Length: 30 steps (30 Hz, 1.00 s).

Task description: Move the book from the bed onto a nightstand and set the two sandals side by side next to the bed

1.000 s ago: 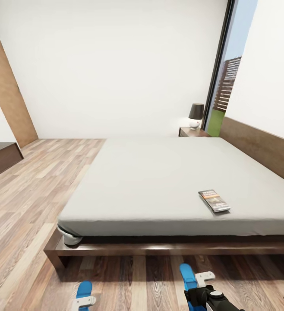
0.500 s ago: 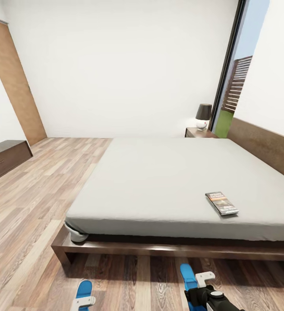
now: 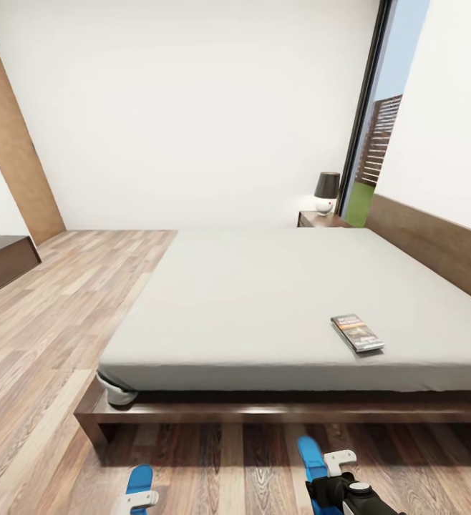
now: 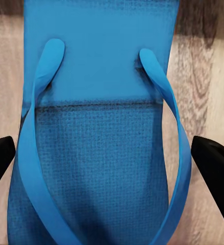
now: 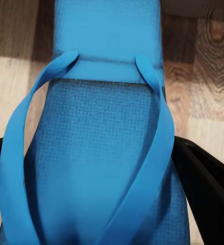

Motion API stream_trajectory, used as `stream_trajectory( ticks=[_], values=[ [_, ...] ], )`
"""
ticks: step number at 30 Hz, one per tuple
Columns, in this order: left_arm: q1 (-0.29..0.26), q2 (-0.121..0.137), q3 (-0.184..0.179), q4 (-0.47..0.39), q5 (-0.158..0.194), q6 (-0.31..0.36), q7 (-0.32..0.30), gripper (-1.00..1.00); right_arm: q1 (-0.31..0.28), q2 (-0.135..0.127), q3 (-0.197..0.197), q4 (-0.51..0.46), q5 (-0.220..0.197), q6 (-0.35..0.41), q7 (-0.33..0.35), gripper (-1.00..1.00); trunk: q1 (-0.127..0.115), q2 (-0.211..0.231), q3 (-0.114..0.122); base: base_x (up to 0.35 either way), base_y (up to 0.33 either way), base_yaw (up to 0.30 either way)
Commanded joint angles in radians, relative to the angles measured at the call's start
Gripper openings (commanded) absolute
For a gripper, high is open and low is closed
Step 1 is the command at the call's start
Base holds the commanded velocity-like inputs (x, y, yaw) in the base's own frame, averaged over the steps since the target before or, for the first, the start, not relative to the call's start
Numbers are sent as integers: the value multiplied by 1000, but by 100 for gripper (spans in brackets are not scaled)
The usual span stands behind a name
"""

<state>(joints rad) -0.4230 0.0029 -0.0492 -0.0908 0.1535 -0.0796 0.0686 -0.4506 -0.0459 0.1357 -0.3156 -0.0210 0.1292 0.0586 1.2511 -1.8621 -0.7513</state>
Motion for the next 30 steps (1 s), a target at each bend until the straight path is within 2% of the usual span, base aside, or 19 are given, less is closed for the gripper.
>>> stream_trajectory(
  ticks=[1, 6, 9, 17, 30],
  values=[
    [0, 0, -6, 0, 9, -3, 2, -100, 0, -2, 5, -2, -2, 6, 1, -100, 4, -8, -3, 0, 0, -250],
    [-1, -2, -7, 0, 9, -3, 5, -100, 0, -6, 5, -1, -2, 0, 2, -100, 23, -43, -16, 0, 0, -232],
    [-1, -3, -7, 0, 8, 0, 6, -100, 0, -8, 5, 3, -1, -29, 2, -100, 34, -64, -25, 0, 0, -111],
    [-36, -2, -7, -11, 8, 30, 5, -100, 0, -10, 6, 2, 0, -49, 3, -100, 65, -120, -50, 0, 0, -23],
    [-44, 0, -9, -13, 8, 26, 11, -100, 0, -12, 5, 1, 1, -47, 2, -100, 115, -211, -90, 0, 0, -1]
  ],
)
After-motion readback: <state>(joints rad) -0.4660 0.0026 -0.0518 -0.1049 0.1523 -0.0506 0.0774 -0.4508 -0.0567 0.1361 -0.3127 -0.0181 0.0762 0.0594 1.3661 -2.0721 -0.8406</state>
